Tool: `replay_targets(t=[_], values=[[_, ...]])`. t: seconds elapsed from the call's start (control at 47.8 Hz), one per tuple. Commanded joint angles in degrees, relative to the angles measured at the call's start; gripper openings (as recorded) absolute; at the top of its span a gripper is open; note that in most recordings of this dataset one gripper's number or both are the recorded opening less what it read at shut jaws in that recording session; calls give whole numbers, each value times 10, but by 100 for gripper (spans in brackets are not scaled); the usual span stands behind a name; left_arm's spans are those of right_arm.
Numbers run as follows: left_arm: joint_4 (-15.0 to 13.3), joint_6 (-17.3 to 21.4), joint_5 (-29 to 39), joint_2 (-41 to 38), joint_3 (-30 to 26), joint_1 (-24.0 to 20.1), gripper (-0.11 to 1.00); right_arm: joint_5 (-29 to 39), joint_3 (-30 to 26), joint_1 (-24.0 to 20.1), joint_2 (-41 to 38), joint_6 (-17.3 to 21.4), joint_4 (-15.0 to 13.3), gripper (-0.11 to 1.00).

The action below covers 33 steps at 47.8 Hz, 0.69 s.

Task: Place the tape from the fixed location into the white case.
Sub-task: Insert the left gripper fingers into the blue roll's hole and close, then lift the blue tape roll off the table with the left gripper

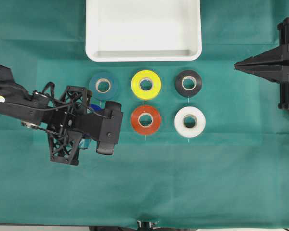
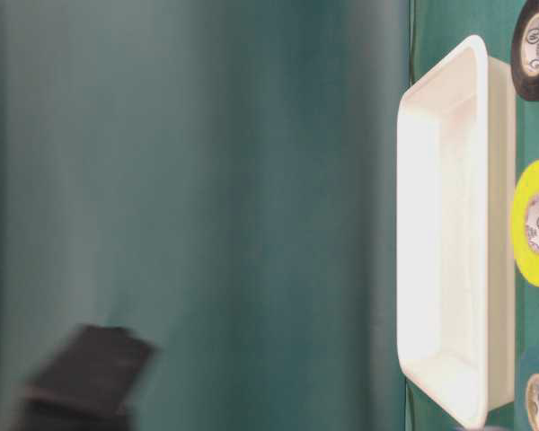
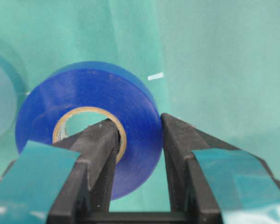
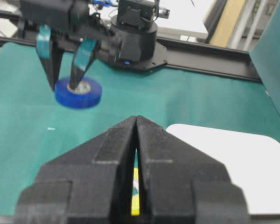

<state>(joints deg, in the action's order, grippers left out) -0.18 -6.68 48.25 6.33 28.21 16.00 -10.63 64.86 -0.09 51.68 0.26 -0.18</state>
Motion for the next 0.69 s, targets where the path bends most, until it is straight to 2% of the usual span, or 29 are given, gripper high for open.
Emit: replay_targets(t=[0.0,0.356,0.67], values=[[0,1,21,33,-35,4,24,0,-16,0,-1,0,0,0],[1,1,99,84,-112,15,24,11,-22,-1,1,0,-1,0],[3,2,136,86,-142,15,24,11,-22,0,1,3,-1,0]])
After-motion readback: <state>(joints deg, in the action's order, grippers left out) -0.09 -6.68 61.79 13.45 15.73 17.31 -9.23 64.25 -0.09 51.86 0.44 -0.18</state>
